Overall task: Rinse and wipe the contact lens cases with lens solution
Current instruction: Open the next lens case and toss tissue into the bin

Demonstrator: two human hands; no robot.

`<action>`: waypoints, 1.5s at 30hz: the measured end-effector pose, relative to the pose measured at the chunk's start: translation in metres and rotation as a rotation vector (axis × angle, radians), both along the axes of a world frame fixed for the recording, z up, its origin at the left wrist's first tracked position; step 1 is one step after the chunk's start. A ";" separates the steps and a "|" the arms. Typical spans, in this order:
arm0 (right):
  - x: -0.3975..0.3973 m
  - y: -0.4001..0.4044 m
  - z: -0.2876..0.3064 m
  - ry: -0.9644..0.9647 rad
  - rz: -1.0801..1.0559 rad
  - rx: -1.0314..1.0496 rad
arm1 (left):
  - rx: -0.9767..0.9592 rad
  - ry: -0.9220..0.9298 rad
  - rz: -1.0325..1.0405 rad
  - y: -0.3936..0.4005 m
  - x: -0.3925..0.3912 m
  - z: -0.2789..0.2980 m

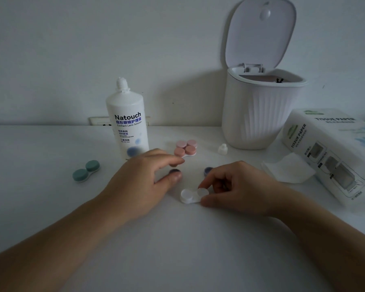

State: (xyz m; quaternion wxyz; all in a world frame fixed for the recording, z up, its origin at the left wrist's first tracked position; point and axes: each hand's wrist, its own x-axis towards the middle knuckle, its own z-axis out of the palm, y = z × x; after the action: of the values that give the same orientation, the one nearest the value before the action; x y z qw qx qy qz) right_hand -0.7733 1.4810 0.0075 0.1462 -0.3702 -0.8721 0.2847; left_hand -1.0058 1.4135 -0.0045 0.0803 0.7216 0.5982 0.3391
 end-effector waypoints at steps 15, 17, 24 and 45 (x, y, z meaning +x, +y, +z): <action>0.002 0.000 0.001 0.011 0.021 0.018 | -0.177 -0.050 -0.139 -0.008 0.005 -0.004; 0.001 0.001 0.001 0.012 0.018 0.017 | -0.179 -0.061 -0.136 -0.007 0.005 -0.005; 0.003 -0.001 0.002 0.120 -0.010 -0.029 | -0.195 -0.106 -0.134 -0.005 0.005 -0.004; 0.085 0.012 0.021 -0.513 -0.558 0.256 | -0.154 -0.162 -0.161 -0.006 0.001 -0.003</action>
State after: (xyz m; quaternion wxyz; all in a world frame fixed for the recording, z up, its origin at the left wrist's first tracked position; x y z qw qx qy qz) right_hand -0.6884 1.4929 0.0281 0.0406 -0.6308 -0.7746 0.0213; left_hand -1.0047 1.4076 -0.0077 0.2105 0.7292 0.5542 0.3419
